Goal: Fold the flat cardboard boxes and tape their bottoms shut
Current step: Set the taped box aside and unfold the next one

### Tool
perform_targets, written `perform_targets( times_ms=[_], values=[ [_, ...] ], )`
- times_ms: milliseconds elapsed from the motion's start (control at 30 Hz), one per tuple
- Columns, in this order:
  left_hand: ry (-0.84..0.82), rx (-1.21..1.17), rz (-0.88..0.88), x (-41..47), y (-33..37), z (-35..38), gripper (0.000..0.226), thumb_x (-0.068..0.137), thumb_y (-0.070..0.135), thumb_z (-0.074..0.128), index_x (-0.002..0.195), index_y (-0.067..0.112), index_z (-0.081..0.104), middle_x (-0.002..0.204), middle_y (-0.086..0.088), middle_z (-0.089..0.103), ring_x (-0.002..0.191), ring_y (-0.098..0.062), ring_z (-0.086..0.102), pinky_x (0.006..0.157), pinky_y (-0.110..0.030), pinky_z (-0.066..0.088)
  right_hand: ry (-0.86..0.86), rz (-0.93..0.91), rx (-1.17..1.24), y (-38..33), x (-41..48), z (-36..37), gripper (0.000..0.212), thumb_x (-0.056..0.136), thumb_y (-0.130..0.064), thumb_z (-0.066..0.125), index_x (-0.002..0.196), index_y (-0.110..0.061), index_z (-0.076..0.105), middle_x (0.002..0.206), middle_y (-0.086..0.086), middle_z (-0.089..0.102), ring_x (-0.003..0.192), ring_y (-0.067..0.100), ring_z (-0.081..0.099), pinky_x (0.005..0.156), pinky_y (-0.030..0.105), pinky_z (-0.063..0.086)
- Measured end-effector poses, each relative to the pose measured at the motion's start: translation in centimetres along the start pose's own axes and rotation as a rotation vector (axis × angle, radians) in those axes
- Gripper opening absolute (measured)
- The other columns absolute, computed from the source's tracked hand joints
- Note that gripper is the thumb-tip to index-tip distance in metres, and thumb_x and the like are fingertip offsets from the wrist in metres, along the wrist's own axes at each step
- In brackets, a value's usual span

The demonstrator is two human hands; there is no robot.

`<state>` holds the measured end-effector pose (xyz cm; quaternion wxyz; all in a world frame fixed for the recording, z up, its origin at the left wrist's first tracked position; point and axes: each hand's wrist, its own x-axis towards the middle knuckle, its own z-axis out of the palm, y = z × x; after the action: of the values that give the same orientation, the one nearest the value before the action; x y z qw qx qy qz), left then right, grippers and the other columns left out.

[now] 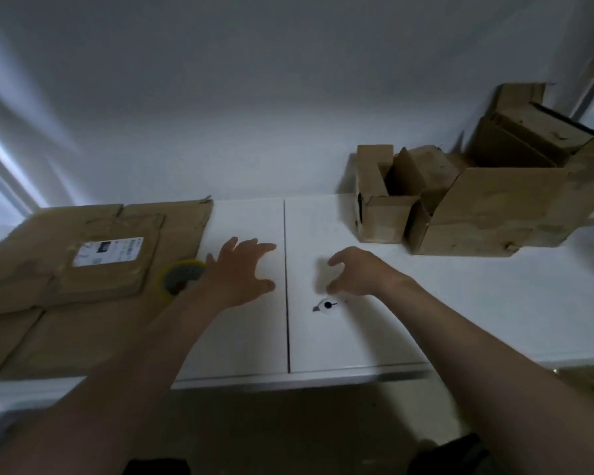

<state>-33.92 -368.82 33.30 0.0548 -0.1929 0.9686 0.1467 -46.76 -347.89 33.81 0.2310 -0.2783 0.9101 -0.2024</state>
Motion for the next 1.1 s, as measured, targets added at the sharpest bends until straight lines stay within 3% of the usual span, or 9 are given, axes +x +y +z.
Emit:
perform_targets(
  times_ms=[67, 167, 333, 467, 600, 767, 900, 1033, 1100],
  values=[
    [0.01, 0.04, -0.094, -1.7, -2.5, 0.0, 0.076, 0.091, 0.052, 0.063, 0.155, 0.043, 0.022, 0.168, 0.006, 0.006, 0.155, -0.027, 0.0, 0.122, -0.058, 0.012, -0.082, -0.028, -0.101, -1.4, 0.3, 1.6, 0.068, 0.078, -0.023, 0.083, 0.141, -0.02, 0.056, 0.124, 0.001, 0.065, 0.107, 0.017, 0.066, 0.087, 0.025, 0.05],
    [0.029, 0.111, -0.191, -3.7, -5.3, 0.0, 0.072, 0.09, 0.047, 0.066, 0.15, 0.029, 0.032, 0.166, -0.004, 0.012, 0.151, -0.036, 0.011, 0.118, -0.055, 0.022, -0.077, -0.067, -0.272, -2.1, 0.7, 3.6, 0.054, 0.083, -0.019, 0.08, 0.134, -0.015, 0.064, 0.129, 0.006, 0.064, 0.117, 0.024, 0.062, 0.093, 0.026, 0.046],
    [0.041, 0.095, -0.235, -4.1, -7.9, 0.7, 0.035, 0.098, 0.033, 0.061, 0.133, 0.029, 0.061, 0.16, -0.001, 0.025, 0.148, -0.037, 0.013, 0.112, -0.068, 0.024, -0.009, -0.072, -0.343, -1.0, 2.6, 5.2, 0.022, 0.086, -0.018, 0.075, 0.108, -0.015, 0.077, 0.113, 0.004, 0.069, 0.106, 0.031, 0.064, 0.098, 0.035, 0.051],
    [0.121, 0.105, -0.068, -2.5, -7.2, 1.0, 0.032, 0.092, 0.025, 0.068, 0.124, 0.019, 0.071, 0.148, -0.006, 0.049, 0.137, -0.032, 0.04, 0.113, -0.038, 0.028, 0.045, -0.045, -0.35, 0.4, 3.9, 4.7, 0.018, 0.078, -0.012, 0.072, 0.094, -0.015, 0.079, 0.099, 0.003, 0.072, 0.096, 0.029, 0.068, 0.088, 0.036, 0.057],
    [0.126, 0.019, 0.057, -0.6, -3.1, 2.5, 0.03, 0.081, 0.039, 0.077, 0.108, 0.026, 0.079, 0.128, -0.007, 0.061, 0.119, -0.034, 0.054, 0.104, -0.039, 0.041, 0.052, 0.015, -0.388, 3.0, 3.8, 2.8, 0.024, 0.082, -0.015, 0.076, 0.105, -0.015, 0.076, 0.107, 0.005, 0.07, 0.102, 0.03, 0.064, 0.092, 0.037, 0.055],
    [0.188, -0.175, 0.28, 0.4, 5.2, 4.7, 0.028, 0.068, 0.024, 0.078, 0.093, 0.011, 0.082, 0.118, -0.015, 0.07, 0.116, -0.031, 0.062, 0.107, -0.04, 0.04, 0.145, 0.109, -0.403, 8.4, 2.6, 0.1, 0.023, 0.089, -0.015, 0.068, 0.111, -0.012, 0.074, 0.11, 0.008, 0.067, 0.104, 0.032, 0.062, 0.093, 0.035, 0.052],
    [0.138, -0.209, 0.266, 2.3, 9.3, 7.0, 0.033, 0.081, 0.024, 0.079, 0.113, 0.022, 0.077, 0.146, -0.004, 0.052, 0.138, -0.031, 0.04, 0.116, -0.037, 0.031, 0.174, 0.163, -0.405, 11.3, 0.9, -1.8, 0.023, 0.093, -0.02, 0.064, 0.112, -0.01, 0.071, 0.103, 0.01, 0.062, 0.097, 0.031, 0.059, 0.084, 0.03, 0.045],
    [0.176, -0.218, 0.273, 3.7, 10.5, 8.2, 0.035, 0.079, 0.028, 0.079, 0.115, 0.026, 0.076, 0.143, -0.001, 0.055, 0.136, -0.035, 0.042, 0.113, -0.041, 0.035, 0.194, 0.15, -0.387, 11.0, -0.2, -3.3, 0.047, 0.089, -0.021, 0.072, 0.134, -0.017, 0.06, 0.129, 0.008, 0.062, 0.12, 0.029, 0.055, 0.101, 0.032, 0.041],
    [0.18, -0.237, 0.278, 3.7, 10.0, 7.6, 0.043, 0.076, 0.029, 0.082, 0.118, 0.025, 0.074, 0.14, -0.001, 0.057, 0.132, -0.033, 0.047, 0.113, -0.041, 0.036, 0.217, 0.122, -0.341, 9.7, -0.3, -3.5, 0.063, 0.087, -0.012, 0.071, 0.145, -0.023, 0.051, 0.14, 0.007, 0.056, 0.128, 0.032, 0.048, 0.103, 0.034, 0.041]
  ],
)
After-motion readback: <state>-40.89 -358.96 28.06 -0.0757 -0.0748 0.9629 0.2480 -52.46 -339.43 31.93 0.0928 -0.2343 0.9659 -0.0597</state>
